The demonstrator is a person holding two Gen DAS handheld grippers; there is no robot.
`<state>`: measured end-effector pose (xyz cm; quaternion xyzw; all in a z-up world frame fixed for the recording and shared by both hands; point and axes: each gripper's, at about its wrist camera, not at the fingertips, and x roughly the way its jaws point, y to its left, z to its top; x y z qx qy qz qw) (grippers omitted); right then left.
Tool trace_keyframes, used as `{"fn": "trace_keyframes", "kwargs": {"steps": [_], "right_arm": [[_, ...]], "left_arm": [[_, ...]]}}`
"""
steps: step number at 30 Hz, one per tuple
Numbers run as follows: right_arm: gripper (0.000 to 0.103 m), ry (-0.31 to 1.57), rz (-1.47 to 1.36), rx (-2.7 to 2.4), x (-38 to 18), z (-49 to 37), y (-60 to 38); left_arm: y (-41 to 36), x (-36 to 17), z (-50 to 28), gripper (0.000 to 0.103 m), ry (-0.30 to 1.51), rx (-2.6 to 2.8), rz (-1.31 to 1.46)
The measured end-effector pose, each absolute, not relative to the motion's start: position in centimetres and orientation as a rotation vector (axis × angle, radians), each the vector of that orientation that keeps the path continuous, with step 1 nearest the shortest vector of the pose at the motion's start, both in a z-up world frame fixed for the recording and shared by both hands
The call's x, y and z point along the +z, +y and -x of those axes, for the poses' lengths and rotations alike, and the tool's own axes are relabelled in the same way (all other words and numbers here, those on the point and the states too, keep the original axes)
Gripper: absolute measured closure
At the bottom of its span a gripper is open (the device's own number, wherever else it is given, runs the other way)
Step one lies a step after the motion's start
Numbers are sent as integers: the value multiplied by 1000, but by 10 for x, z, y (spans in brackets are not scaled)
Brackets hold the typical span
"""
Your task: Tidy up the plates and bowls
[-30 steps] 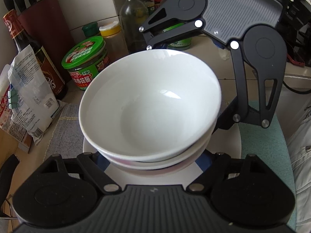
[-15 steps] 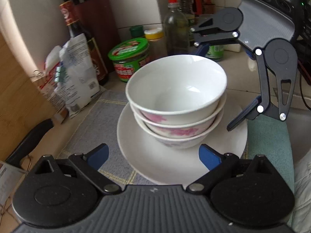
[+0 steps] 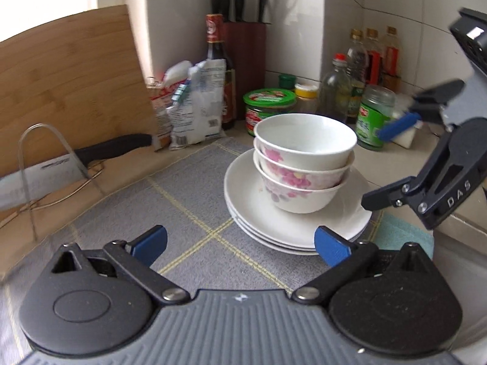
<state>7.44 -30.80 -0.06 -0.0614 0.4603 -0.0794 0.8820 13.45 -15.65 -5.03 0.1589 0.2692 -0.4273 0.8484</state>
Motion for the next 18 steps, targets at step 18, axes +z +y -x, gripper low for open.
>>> {"fn": "trace_keyframes", "kwargs": {"steps": [18], "right_arm": [[0,915,-214,-513,18,4,-238]], "left_arm": [[-110,-9,-71,1,596,-708,-299]]}}
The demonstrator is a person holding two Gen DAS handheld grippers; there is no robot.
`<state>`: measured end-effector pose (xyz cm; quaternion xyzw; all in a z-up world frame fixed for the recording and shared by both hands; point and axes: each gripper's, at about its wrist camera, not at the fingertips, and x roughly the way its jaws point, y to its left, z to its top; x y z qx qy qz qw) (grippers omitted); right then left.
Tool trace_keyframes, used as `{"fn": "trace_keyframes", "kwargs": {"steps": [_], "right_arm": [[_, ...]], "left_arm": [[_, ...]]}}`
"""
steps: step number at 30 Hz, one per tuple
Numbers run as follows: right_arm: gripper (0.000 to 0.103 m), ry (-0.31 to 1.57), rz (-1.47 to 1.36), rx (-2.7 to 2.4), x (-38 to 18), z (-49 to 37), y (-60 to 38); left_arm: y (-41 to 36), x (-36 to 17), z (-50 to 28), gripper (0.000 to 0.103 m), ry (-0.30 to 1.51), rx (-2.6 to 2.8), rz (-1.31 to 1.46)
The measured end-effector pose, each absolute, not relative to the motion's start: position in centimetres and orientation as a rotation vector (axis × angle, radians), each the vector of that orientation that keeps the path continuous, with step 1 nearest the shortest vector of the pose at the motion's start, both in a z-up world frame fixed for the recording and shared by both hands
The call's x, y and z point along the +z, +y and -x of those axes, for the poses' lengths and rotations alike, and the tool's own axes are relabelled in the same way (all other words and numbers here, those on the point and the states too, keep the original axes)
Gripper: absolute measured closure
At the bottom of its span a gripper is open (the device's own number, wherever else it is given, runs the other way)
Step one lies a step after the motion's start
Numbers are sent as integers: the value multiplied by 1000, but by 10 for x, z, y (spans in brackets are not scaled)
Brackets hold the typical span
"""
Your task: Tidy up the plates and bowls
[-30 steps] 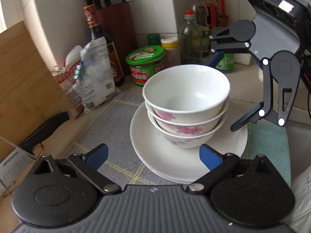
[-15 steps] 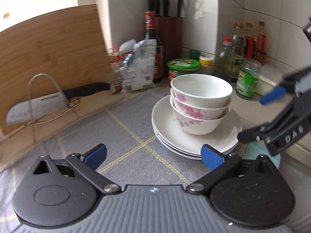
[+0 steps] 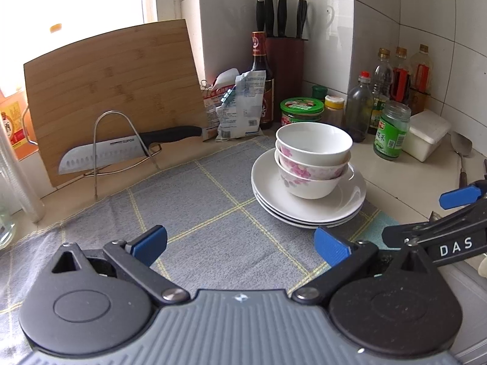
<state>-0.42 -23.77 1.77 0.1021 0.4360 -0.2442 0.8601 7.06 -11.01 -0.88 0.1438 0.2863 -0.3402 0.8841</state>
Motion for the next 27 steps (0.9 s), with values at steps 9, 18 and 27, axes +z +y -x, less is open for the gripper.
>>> {"fn": "trace_keyframes", "kwargs": {"steps": [9,18,27], "right_arm": [[0,880,-224,-515,28,11,-224],[0,863,-221,-527,33,14,-221],[0,856,-219,-534,35,16,-222]], "left_arm": [[-104,0,-62,1,602,-682,-301],[-101,5,-60,1,598,-688,-287],[-100,6,-61,1,596,-694,-281]]}}
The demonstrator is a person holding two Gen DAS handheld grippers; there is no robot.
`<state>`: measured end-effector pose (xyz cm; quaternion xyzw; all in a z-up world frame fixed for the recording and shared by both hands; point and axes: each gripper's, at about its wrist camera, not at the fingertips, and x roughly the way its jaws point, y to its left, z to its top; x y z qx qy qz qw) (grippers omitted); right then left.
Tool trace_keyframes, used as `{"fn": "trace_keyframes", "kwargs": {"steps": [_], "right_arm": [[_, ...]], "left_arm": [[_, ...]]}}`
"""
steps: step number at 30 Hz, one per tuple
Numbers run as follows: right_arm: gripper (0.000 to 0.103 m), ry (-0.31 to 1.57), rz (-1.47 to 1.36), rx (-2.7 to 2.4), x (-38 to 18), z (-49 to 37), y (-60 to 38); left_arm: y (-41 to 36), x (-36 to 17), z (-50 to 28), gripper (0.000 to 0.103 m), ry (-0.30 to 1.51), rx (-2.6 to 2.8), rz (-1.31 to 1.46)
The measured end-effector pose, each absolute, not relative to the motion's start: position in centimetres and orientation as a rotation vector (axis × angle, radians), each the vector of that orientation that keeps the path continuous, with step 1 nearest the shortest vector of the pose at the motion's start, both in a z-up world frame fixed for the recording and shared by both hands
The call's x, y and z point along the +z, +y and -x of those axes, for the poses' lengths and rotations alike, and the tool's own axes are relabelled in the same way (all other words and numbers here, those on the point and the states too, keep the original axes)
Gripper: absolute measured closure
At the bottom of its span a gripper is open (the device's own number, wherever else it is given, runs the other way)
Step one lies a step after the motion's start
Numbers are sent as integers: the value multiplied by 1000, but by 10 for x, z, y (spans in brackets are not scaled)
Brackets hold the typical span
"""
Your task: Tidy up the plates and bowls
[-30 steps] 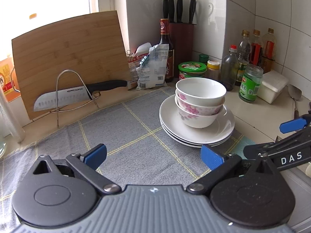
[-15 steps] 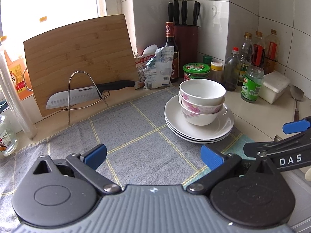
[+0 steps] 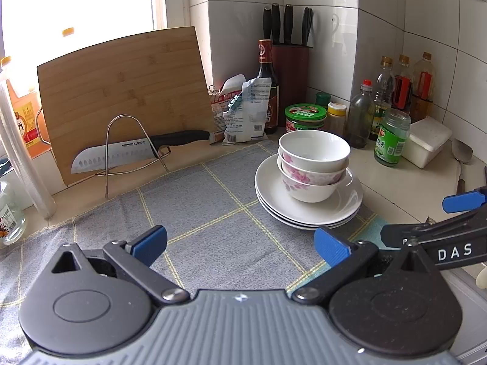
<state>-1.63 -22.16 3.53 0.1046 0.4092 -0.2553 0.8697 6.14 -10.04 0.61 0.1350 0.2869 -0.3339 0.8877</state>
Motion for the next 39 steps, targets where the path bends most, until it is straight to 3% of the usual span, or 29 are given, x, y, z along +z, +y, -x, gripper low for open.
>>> {"fn": "trace_keyframes", "kwargs": {"steps": [39], "right_arm": [[0,849,-205,-555,41,14,-223]], "left_arm": [[-101,11,-66,1,604,-698,-271]]}}
